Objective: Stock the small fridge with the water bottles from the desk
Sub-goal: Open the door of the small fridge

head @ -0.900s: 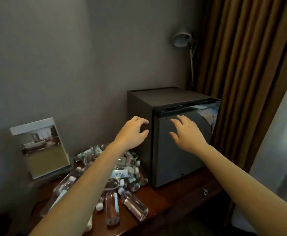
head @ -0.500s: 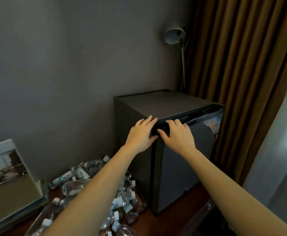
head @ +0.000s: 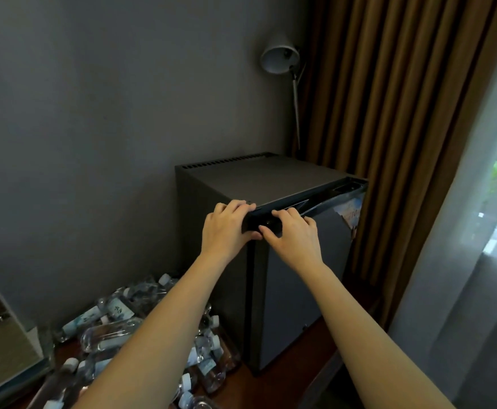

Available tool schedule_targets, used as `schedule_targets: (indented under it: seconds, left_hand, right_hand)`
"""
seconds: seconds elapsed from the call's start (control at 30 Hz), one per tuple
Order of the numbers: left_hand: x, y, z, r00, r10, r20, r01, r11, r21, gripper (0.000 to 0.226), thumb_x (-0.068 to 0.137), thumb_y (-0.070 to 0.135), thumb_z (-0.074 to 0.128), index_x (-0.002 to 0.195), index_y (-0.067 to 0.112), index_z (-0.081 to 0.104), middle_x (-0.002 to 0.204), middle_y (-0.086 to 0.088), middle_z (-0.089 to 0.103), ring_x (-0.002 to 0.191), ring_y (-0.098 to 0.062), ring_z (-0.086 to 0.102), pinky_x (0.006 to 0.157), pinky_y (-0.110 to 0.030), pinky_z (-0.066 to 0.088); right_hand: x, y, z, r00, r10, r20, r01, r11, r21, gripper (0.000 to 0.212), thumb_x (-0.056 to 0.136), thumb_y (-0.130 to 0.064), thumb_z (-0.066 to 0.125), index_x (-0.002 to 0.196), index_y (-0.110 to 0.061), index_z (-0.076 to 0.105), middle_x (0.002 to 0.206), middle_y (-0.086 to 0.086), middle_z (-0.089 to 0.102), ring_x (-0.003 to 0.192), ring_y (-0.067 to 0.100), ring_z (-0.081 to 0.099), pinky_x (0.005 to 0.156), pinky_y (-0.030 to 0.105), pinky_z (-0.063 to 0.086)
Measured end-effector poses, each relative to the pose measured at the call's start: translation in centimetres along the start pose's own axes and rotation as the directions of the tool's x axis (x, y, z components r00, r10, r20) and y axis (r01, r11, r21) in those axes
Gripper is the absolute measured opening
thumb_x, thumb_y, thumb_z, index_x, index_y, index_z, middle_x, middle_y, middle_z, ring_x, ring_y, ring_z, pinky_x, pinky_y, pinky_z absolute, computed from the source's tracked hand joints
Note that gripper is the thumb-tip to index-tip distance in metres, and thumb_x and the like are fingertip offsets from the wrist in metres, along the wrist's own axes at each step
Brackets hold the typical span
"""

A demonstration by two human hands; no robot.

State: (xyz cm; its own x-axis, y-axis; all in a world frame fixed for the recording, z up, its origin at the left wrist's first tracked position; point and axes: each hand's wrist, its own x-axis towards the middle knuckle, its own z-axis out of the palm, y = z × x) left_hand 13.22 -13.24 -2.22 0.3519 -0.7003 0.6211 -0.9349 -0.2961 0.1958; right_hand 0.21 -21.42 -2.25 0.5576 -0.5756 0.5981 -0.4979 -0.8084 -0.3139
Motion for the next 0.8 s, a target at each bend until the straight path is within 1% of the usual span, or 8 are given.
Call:
schedule_targets:
  seconds: [0.27, 0.37, 0.43, 0.5, 0.53, 0.6, 0.7, 0.8]
  left_hand:
    - [0.3, -0.1, 0.1, 1.0, 0.006, -0.029, -0.006, 1.0, -0.021, 0.065, 0.069, 0.045, 0.075, 0.128, 0.024, 0.054, 0.129, 0.004, 0.054, 0.112, -0.023, 0.047, 0.086, -0.035, 0.04]
    - [0.2, -0.2, 0.0, 1.0, 0.007, -0.009, -0.007, 1.0, -0.03, 0.072, 0.065, 0.054, 0.073, 0.127, 0.024, 0.053, 0.128, 0.005, 0.054, 0.112, -0.022, 0.046, 0.086, -0.036, 0.04]
    - [0.0, 0.4, -0.2, 1.0, -0.011, 0.026, 0.011, 1.0, -0.02, 0.089, 0.057, 0.073, 0.062, 0.129, 0.022, 0.05, 0.129, 0.004, 0.051, 0.115, -0.022, 0.045, 0.089, -0.037, 0.04]
    - [-0.6, 1.7, -0.1, 0.998, -0.026, 0.055, 0.025, 1.0, 0.011, 0.111, 0.047, 0.09, 0.039, 0.131, 0.018, 0.046, 0.135, 0.0, 0.045, 0.123, -0.023, 0.039, 0.097, -0.039, 0.037]
    - [-1.0, 2.5, 0.1, 0.997, -0.033, 0.067, 0.032, 0.999, 0.007, 0.118, 0.044, 0.094, 0.03, 0.132, 0.018, 0.045, 0.141, -0.003, 0.039, 0.129, -0.024, 0.032, 0.103, -0.041, 0.033]
    - [-2.0, 4.4, 0.9, 0.994, -0.039, 0.099, 0.046, 0.996, -0.076, 0.123, 0.042, 0.097, 0.023, 0.138, 0.021, 0.037, 0.151, -0.005, 0.023, 0.138, -0.025, 0.016, 0.111, -0.044, 0.021]
    - [-3.3, 7.8, 2.2, 0.993, 0.042, 0.112, -0.015, 0.974, -0.227, 0.122, 0.046, 0.094, 0.028, 0.145, 0.024, 0.023, 0.154, -0.004, 0.011, 0.14, -0.02, 0.003, 0.114, -0.044, 0.011]
    - [-3.4, 11.8, 2.8, 0.976, 0.201, 0.086, -0.162, 0.928, -0.336, 0.112, 0.053, 0.088, 0.036, 0.144, 0.023, 0.028, 0.152, -0.004, 0.017, 0.139, -0.02, 0.007, 0.113, -0.043, 0.013]
  right_hand:
    - [0.1, 0.1, -0.4, 1.0, -0.012, 0.029, 0.012, 1.0, 0.003, 0.05, 0.091, -0.046, 0.05, 0.131, -0.017, 0.05, 0.122, -0.003, 0.056, 0.116, 0.014, 0.051, 0.11, 0.04, 0.024]
    - [-0.4, 0.3, -0.9, 1.0, -0.012, 0.017, 0.012, 1.0, 0.01, 0.05, 0.09, -0.046, 0.052, 0.13, -0.016, 0.051, 0.122, -0.003, 0.056, 0.116, 0.014, 0.051, 0.111, 0.04, 0.022]
    - [-1.5, 1.1, -1.6, 1.0, -0.012, -0.009, 0.013, 0.999, 0.033, 0.05, 0.088, -0.045, 0.054, 0.129, -0.017, 0.051, 0.121, -0.004, 0.056, 0.117, 0.013, 0.051, 0.114, 0.04, 0.017]
    - [-3.2, 2.4, -2.5, 0.999, -0.011, -0.051, 0.015, 0.998, 0.068, 0.049, 0.087, -0.042, 0.058, 0.128, -0.016, 0.053, 0.123, -0.003, 0.056, 0.12, 0.013, 0.05, 0.115, 0.041, 0.01]
    - [-4.1, 3.1, -3.1, 0.997, -0.004, -0.083, 0.012, 0.995, 0.095, 0.048, 0.086, -0.04, 0.061, 0.127, -0.016, 0.055, 0.125, 0.0, 0.057, 0.123, 0.014, 0.048, 0.115, 0.041, 0.008]
    - [-5.8, 4.3, -4.3, 0.989, 0.022, -0.145, 0.0, 0.988, 0.152, 0.044, 0.084, -0.035, 0.065, 0.122, -0.013, 0.059, 0.128, 0.006, 0.057, 0.127, 0.015, 0.046, 0.114, 0.04, 0.007]
    - [-8.1, 5.9, -5.9, 0.971, 0.057, -0.232, -0.009, 0.979, 0.204, 0.037, 0.084, -0.031, 0.066, 0.115, -0.011, 0.063, 0.12, 0.005, 0.061, 0.125, 0.013, 0.046, 0.114, 0.046, 0.017]
    - [-10.0, 7.5, -7.6, 0.924, 0.128, -0.359, -0.058, 0.978, 0.2, 0.038, 0.086, -0.038, 0.056, 0.108, -0.009, 0.066, 0.109, 0.005, 0.061, 0.112, 0.011, 0.05, 0.104, 0.046, 0.037]
